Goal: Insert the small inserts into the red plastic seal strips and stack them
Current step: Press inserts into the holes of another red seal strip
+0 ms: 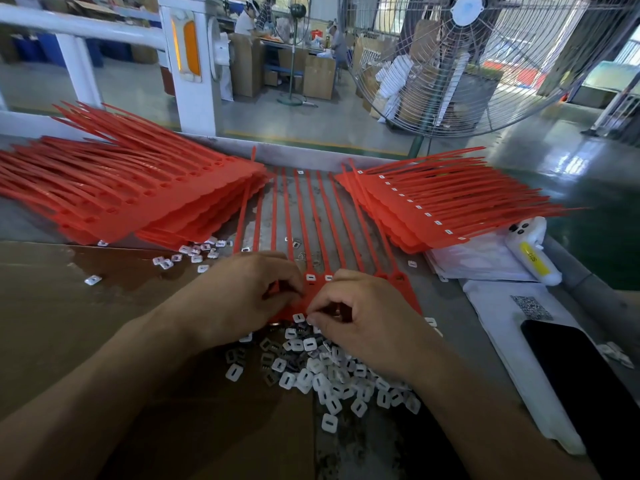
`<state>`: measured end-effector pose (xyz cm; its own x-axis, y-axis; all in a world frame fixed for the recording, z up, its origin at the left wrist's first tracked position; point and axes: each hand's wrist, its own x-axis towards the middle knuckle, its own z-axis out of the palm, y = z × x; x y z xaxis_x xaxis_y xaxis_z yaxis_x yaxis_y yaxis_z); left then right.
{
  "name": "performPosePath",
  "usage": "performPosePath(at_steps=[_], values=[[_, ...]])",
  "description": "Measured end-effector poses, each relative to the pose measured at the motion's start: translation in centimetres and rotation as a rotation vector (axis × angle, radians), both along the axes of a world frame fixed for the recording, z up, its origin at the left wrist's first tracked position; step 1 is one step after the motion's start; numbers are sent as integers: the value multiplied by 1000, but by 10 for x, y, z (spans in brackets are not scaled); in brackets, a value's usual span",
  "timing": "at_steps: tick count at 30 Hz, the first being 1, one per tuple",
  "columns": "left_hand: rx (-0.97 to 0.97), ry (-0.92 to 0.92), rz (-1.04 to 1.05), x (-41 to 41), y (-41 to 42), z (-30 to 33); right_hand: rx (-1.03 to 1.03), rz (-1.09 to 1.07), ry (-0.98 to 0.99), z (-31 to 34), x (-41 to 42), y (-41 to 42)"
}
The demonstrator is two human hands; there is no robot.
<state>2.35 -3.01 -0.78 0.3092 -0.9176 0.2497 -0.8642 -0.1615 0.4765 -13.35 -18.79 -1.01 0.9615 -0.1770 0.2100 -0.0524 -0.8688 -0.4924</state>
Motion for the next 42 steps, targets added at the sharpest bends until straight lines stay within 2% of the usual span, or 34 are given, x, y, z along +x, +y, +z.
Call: performPosePath(at_steps=[11,16,21,27,35,42], values=[[5,19,-26,-6,-3,-4,-30,2,-12,-1,3,4],[-91,10,5,-4,-4,-5,84,-104,-115,-4,7,2],[-185,152,34,-8,-7,-6,288,-188,-203,-6,8,-3],[-216,311,54,-15,-10,-3,383,-172,-250,-7,9,-4],[-333,558,38,-19,-12,-1,430,-83,-380,-2,7,-1],[-327,747,28,-18,-14,-3,290,-52,-442,1,5,0]])
